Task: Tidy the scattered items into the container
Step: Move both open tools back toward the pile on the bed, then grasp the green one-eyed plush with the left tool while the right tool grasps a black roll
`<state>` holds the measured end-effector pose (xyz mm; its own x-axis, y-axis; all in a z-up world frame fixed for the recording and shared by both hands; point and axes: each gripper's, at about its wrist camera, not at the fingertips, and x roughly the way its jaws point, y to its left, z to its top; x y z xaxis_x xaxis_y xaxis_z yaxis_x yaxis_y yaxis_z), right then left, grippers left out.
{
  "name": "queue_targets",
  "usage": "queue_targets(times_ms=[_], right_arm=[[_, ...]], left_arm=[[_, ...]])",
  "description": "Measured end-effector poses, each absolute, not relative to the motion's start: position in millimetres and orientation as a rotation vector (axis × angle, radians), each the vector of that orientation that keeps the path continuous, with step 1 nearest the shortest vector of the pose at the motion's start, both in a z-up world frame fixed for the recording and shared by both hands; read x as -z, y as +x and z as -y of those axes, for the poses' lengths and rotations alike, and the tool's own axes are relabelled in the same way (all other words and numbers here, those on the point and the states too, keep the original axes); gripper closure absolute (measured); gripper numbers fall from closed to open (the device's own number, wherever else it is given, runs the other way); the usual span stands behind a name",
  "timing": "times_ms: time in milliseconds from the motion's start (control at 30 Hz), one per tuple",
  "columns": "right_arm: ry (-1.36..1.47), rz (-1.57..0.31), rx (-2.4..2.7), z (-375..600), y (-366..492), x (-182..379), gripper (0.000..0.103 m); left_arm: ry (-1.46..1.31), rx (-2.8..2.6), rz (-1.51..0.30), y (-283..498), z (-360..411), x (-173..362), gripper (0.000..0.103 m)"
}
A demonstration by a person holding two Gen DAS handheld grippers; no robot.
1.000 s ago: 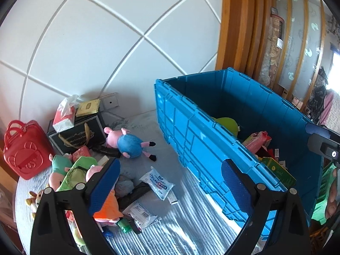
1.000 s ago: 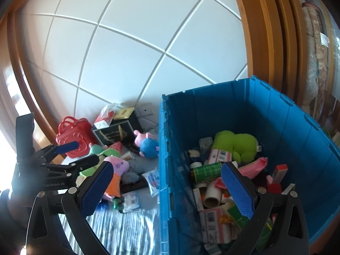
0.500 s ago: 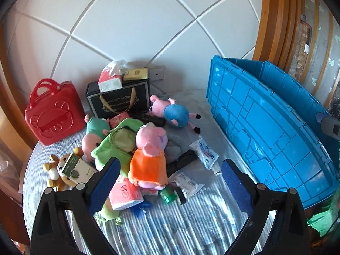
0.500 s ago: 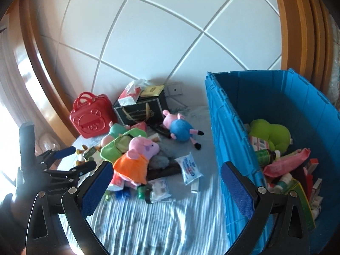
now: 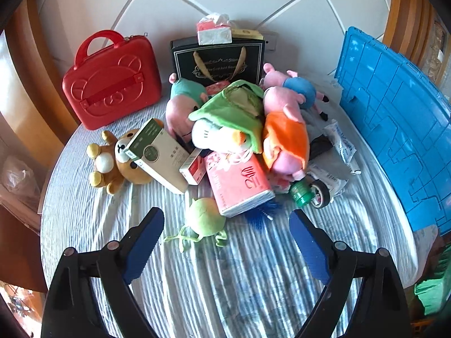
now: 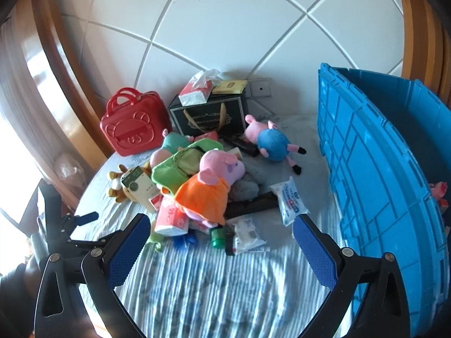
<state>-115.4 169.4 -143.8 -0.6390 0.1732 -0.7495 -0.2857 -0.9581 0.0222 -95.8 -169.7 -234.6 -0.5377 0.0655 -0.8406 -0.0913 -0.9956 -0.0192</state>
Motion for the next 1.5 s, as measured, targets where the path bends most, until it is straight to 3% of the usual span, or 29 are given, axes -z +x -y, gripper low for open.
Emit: queue_targets(times_ms=[133, 400, 567, 800, 1033, 1133, 1333, 1400, 1500], right_arm=[[-1.244, -0.179, -2.593, -157, -127, 176, 0.000], [-1.373, -0.149, -2.489, -147, -146, 253, 0.001], [-1.431, -0.172, -2.404, -156, -156, 298, 0.001], [-1.459, -0.212, -2.308, -170, -164, 336, 0.001], [-1.462, -0.219, -2.258, -180, -172, 357, 0.002], [-1.461, -0.239, -2.228, -189, -178, 366, 0.007], [-1.449, -0.228, -2.217, -197, -193, 380, 0.030], [-1.457, -0.230, -2.214, -199, -198, 386, 0.045], [-1.475, -0.223, -2.204, -202, -205, 396, 0.056]], left_arm=[[-1.506, -2.643, -0.069, -102, 183, 267, 0.019], [-1.537, -2.593, -0.105, -136, 190, 337, 0.021], [-1.589, -2.542, -0.122, -155, 191, 382, 0.035], [-1.562, -2.485, -0.092, -162, 188, 411, 0.039], [-1.486, -2.488, -0.006, -149, 198, 398, 0.044], [-1.478, -2.487, -0.005, -136, 203, 391, 0.044], [-1.497, -2.499, 0.051, -109, 218, 384, 0.044], [-1.502, -2.501, 0.060, -101, 220, 383, 0.044], [-1.504, -2.503, 0.076, -92, 221, 380, 0.044]])
